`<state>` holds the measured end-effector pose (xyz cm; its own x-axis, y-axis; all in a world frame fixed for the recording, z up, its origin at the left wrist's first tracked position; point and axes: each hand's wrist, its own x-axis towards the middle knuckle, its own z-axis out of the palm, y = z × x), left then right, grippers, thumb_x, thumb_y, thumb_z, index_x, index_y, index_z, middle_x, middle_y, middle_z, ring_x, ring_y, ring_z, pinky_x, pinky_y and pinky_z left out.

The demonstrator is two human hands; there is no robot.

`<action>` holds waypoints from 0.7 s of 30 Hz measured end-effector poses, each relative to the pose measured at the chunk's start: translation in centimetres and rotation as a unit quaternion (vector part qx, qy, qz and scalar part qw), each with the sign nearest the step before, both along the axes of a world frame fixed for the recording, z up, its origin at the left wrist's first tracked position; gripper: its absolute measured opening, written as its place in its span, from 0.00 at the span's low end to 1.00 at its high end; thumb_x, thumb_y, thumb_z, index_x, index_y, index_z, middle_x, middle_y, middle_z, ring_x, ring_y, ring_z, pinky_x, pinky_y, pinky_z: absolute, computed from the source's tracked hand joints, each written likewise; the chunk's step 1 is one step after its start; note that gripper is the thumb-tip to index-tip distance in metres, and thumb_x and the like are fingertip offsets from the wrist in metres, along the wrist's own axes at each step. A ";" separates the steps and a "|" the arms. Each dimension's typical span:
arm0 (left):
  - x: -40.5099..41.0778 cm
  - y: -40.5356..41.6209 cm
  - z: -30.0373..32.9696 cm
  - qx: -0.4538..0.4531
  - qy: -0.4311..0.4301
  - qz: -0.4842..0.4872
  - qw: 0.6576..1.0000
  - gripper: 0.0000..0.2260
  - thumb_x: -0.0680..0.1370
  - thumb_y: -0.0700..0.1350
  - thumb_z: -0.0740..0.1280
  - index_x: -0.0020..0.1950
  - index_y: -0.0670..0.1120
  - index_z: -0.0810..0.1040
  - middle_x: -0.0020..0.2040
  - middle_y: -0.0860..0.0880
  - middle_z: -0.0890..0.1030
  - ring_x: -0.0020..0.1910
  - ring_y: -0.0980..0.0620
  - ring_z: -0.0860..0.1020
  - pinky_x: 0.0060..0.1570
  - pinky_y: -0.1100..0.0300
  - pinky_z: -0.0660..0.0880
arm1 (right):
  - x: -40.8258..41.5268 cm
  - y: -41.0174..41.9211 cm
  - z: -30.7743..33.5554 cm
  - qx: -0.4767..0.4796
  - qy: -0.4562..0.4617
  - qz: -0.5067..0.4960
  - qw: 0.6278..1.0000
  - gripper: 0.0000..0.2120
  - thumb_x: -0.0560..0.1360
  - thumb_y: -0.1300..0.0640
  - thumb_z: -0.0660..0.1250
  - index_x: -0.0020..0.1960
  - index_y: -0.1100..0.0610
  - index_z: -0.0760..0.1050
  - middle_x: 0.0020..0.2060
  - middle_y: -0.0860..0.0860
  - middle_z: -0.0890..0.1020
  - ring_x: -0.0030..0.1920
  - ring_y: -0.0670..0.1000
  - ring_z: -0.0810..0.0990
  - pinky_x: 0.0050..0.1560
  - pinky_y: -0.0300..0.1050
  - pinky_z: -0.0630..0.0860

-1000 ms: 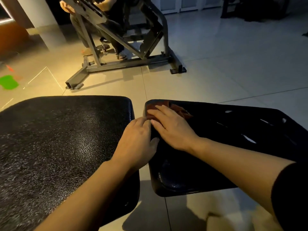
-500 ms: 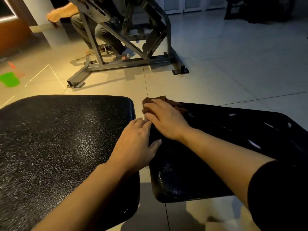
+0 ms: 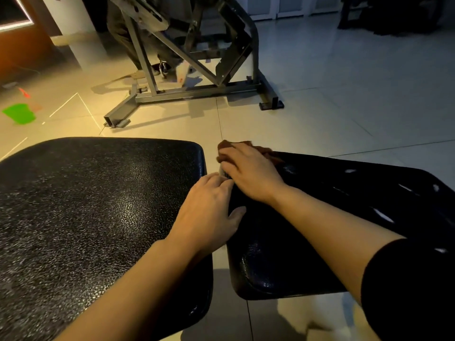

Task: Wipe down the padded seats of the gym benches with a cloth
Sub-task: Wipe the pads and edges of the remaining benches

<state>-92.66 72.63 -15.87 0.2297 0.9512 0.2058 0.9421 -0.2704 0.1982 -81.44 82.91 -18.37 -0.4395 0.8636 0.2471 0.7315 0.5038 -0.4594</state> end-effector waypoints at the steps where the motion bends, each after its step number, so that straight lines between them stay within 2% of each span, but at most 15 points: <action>1: 0.0 0.0 0.0 0.001 -0.002 0.000 1.000 0.20 0.77 0.53 0.66 0.65 0.44 0.73 0.65 0.47 0.74 0.67 0.49 0.66 0.67 0.61 0.58 | -0.2 -0.2 0.1 -0.001 -0.005 0.013 1.000 0.18 0.82 0.49 0.55 0.70 0.49 0.68 0.70 0.48 0.69 0.70 0.50 0.65 0.67 0.48 0.64; 5: 0.6 -0.2 0.0 0.010 -0.002 0.009 1.000 0.19 0.77 0.51 0.66 0.64 0.43 0.74 0.64 0.46 0.75 0.67 0.48 0.67 0.67 0.60 0.59 | 1.9 -0.2 -0.2 -0.033 0.005 -0.022 0.999 0.20 0.83 0.47 0.53 0.74 0.48 0.63 0.73 0.47 0.65 0.73 0.49 0.62 0.69 0.49 0.63; 9: 1.5 -0.3 -0.1 0.020 0.002 0.016 1.000 0.20 0.78 0.50 0.65 0.66 0.43 0.73 0.67 0.46 0.72 0.69 0.48 0.64 0.69 0.59 0.57 | 7.0 0.6 -1.9 -0.058 0.011 -0.105 0.993 0.20 0.83 0.47 0.53 0.74 0.49 0.64 0.72 0.51 0.67 0.71 0.52 0.65 0.68 0.49 0.64; 12: 2.0 -0.4 -0.2 0.024 0.011 0.007 1.000 0.19 0.78 0.51 0.65 0.66 0.43 0.74 0.68 0.46 0.71 0.72 0.48 0.62 0.71 0.59 0.54 | 10.8 0.9 -3.2 -0.094 -0.008 -0.182 0.979 0.21 0.83 0.47 0.52 0.74 0.50 0.63 0.73 0.52 0.67 0.71 0.54 0.66 0.68 0.53 0.65; 15: 2.2 -0.7 -0.2 0.018 0.024 0.003 1.000 0.20 0.78 0.52 0.65 0.66 0.43 0.74 0.67 0.46 0.72 0.72 0.47 0.62 0.71 0.60 0.53 | 10.4 1.0 -3.4 -0.113 -0.007 -0.231 0.966 0.21 0.83 0.48 0.52 0.74 0.52 0.63 0.73 0.55 0.66 0.72 0.57 0.64 0.68 0.53 0.65; 17: 2.2 -0.9 0.0 0.013 0.036 0.003 0.999 0.20 0.77 0.52 0.65 0.65 0.43 0.75 0.67 0.46 0.72 0.72 0.47 0.61 0.71 0.60 0.53 | 7.8 0.3 -2.7 -0.106 0.007 -0.210 0.972 0.21 0.83 0.49 0.53 0.74 0.53 0.64 0.72 0.56 0.67 0.71 0.57 0.65 0.68 0.50 0.64; 19: 2.3 -1.1 0.3 0.006 0.039 0.004 0.999 0.20 0.77 0.52 0.65 0.66 0.44 0.74 0.68 0.46 0.72 0.73 0.47 0.60 0.72 0.60 0.52 | 4.7 -1.3 -1.6 -0.071 0.013 -0.140 0.988 0.20 0.82 0.50 0.55 0.73 0.53 0.65 0.72 0.55 0.67 0.72 0.55 0.64 0.68 0.47 0.62; 21: 2.3 -1.4 0.4 0.005 0.033 0.004 0.999 0.21 0.77 0.51 0.65 0.68 0.45 0.73 0.69 0.47 0.71 0.73 0.48 0.60 0.72 0.61 0.51 | 2.5 -3.2 -0.6 -0.054 0.008 -0.066 0.996 0.21 0.83 0.49 0.54 0.75 0.51 0.62 0.74 0.52 0.64 0.74 0.53 0.61 0.71 0.48 0.60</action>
